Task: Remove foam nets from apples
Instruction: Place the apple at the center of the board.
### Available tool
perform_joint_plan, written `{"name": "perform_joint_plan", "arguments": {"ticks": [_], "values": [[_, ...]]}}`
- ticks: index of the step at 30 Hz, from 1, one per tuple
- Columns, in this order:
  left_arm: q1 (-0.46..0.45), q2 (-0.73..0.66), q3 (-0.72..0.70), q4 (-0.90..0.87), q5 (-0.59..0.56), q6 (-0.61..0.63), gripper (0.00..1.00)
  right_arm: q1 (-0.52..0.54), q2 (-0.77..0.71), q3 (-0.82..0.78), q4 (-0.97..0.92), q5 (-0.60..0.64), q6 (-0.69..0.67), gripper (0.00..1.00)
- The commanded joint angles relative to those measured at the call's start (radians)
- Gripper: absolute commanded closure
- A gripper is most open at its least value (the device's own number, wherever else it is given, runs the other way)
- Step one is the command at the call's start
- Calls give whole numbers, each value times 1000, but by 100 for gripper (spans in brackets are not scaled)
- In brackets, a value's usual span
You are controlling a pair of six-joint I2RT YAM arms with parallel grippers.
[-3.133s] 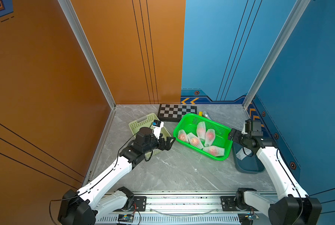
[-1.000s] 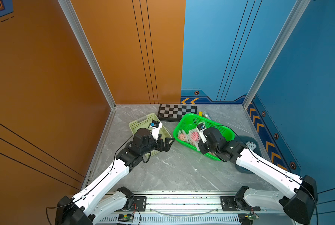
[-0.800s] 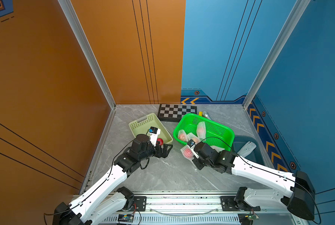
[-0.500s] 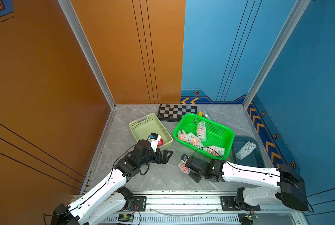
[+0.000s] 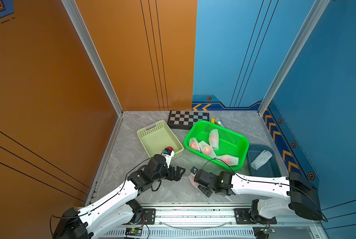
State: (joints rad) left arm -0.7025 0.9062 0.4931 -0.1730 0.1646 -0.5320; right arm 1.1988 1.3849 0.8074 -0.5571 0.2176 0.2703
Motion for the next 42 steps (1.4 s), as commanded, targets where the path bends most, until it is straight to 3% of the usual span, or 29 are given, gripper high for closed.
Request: {"name": "perform_joint_plan", "arguments": {"ticks": [1,5,9,18,25,31,42], "values": [[-15,17,-22,62,2,-19,2,-1,-22,-1,-12,-18,7,28],[-20,53,-24,90,1,-19,2,-34,-30,10,-6,-114,5,10],[-23,68,-27,111,0,-21,2,-69,-23,19,4,-181,17,2],[-23,65,-39,125,-4,-20,2,-96,25,35,62,-318,26,0],[-22,46,-49,124,-13,-23,2,-96,122,77,69,-287,52,0],[-19,27,-54,113,-22,-16,2,-95,166,92,82,-265,70,15],[-14,33,-66,121,-18,-16,2,-94,164,88,135,-292,34,62]]}}
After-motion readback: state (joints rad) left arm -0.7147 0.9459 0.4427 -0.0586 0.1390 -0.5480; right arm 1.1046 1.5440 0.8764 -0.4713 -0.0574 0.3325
